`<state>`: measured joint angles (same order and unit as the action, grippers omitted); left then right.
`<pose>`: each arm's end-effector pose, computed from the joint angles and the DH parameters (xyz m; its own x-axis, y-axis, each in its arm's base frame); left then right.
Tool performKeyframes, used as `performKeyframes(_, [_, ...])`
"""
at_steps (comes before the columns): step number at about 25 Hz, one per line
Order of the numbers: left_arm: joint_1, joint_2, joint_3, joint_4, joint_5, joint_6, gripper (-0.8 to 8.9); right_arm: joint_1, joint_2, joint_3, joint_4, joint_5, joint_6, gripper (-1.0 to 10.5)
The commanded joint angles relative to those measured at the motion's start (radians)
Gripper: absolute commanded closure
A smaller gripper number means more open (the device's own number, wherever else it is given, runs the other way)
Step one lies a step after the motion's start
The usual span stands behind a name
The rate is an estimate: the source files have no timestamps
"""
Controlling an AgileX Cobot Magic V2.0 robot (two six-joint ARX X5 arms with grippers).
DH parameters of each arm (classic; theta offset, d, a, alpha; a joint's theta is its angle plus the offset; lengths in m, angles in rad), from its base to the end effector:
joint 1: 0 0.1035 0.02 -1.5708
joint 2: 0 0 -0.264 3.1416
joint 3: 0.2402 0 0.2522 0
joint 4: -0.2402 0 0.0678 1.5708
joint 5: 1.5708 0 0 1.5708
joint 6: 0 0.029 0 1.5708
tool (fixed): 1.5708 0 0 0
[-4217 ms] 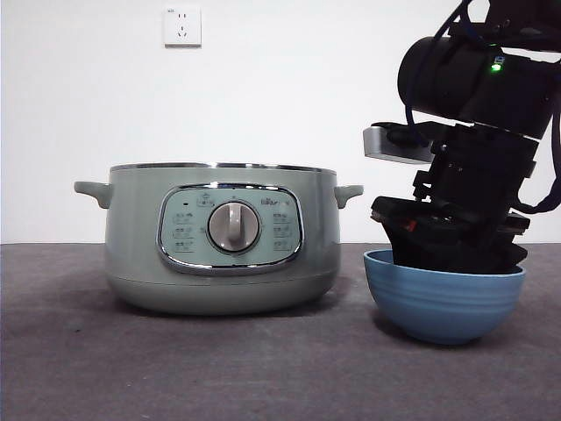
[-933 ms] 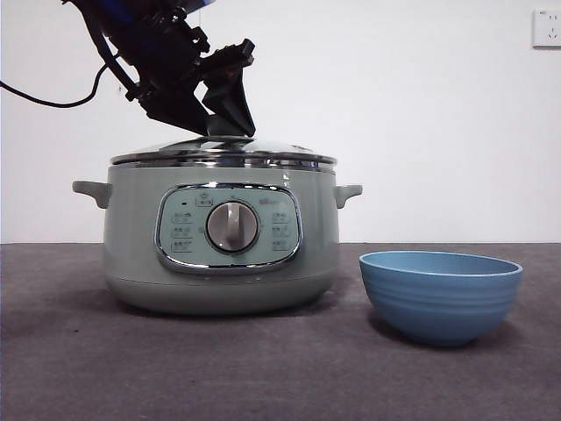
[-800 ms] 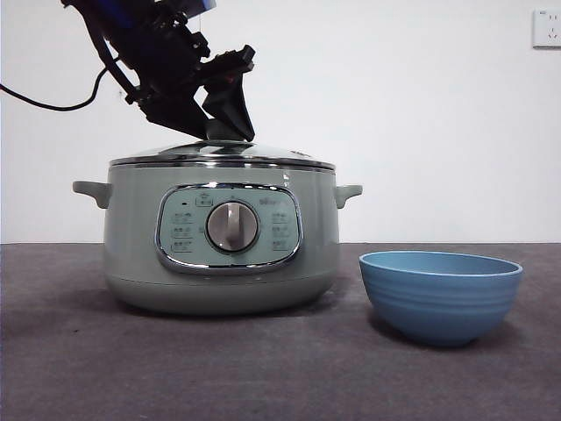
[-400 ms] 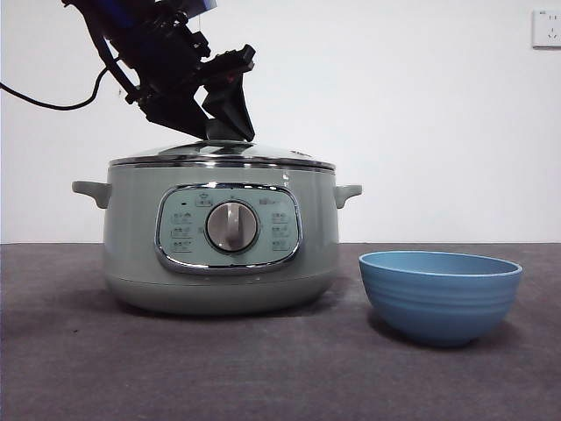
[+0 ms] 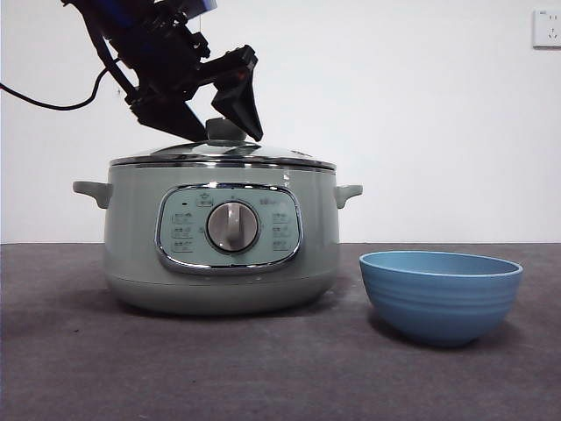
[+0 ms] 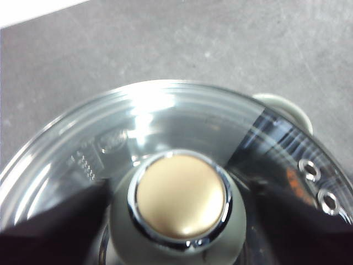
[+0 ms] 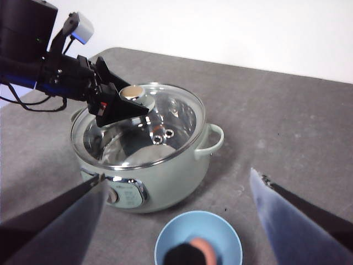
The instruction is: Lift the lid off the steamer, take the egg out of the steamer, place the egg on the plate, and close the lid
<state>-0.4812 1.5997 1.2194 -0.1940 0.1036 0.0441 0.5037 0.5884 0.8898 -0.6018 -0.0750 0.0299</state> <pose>0.3164 -0.1686 0.2797 0.6924 -0.4782 -0.5403 0.5580 0.8296 -0.0191 0.0943 0.0545 0.3514 0.7981 0.5254 -0.2951 -0.5360 0.8427 0.0507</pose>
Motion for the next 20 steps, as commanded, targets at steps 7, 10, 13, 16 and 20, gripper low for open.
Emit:
performKeyframes(7, [-0.002,-0.141,-0.001,-0.055,0.003,0.006,2.82,0.001,-0.002,0.002,-0.025,0.003,0.006,5.0])
performKeyframes(10, [-0.003,-0.223,-0.001,-0.138,0.005,-0.005,2.82,0.001,-0.002,0.002,-0.038,0.002,0.006,5.0])
performKeyframes(13, [-0.004,-0.315,-0.001,-0.24,0.013,-0.027,2.82,0.001,0.0,0.002,-0.061,-0.002,0.006,5.0])
performKeyframes(16, [-0.003,-0.41,-0.001,-0.347,0.058,-0.055,2.83,0.001,0.001,0.002,-0.095,-0.004,0.006,5.0])
performKeyframes(20, [-0.003,-0.525,-0.001,-0.489,0.149,-0.077,2.83,0.001,0.001,0.002,-0.151,-0.006,0.006,5.0])
